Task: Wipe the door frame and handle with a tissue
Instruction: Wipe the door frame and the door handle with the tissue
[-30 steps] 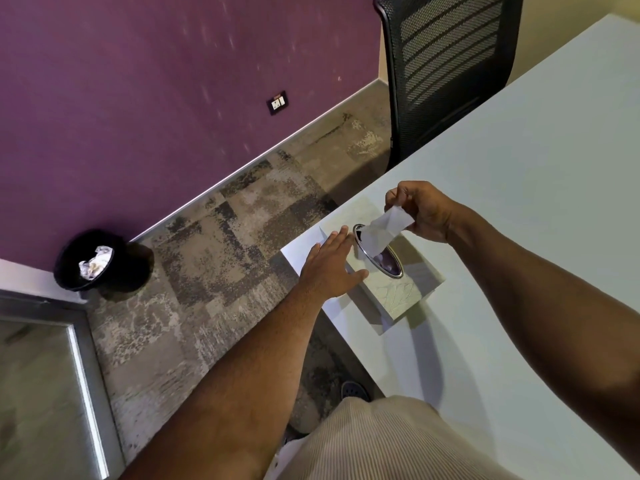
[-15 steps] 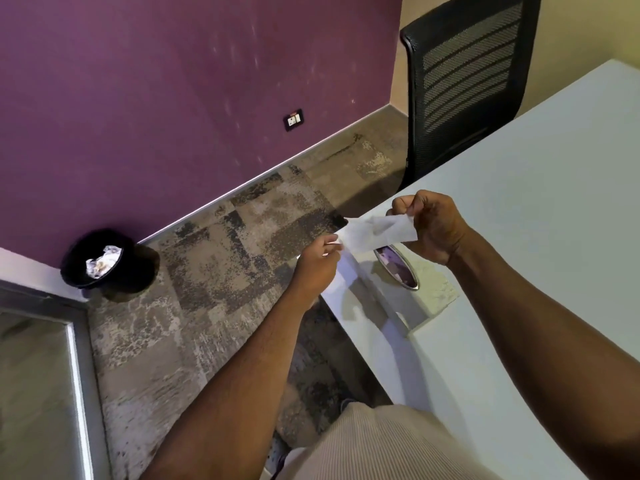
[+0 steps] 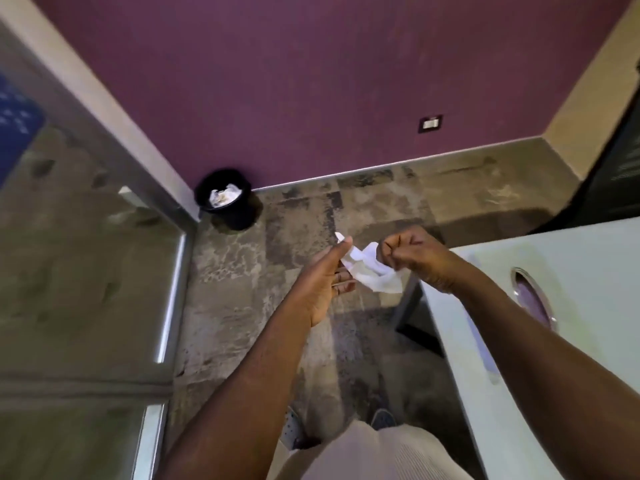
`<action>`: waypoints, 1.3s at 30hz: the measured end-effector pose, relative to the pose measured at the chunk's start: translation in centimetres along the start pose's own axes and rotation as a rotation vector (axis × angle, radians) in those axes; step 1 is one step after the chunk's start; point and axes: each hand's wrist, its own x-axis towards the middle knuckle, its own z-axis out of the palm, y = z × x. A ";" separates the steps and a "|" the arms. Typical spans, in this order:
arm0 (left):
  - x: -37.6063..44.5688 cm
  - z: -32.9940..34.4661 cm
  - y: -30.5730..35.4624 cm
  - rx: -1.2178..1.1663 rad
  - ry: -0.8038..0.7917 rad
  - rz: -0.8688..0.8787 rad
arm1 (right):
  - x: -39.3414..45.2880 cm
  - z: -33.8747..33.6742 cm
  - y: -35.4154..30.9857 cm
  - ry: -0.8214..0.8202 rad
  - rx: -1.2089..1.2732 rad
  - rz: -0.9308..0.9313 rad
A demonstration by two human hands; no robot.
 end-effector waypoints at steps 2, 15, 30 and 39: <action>-1.0 -2.9 0.3 -0.106 0.071 0.017 | 1.5 2.8 -1.1 -0.096 -0.142 0.009; -8.2 -23.0 2.7 -0.087 0.489 0.295 | 11.9 23.3 -5.1 -0.026 -0.599 -0.111; -16.6 -43.8 3.0 0.005 0.736 0.382 | 23.0 42.8 -9.2 -0.334 -0.081 0.180; -18.1 -50.3 3.6 -0.254 0.880 0.416 | 29.2 51.1 -10.1 -0.453 0.131 0.262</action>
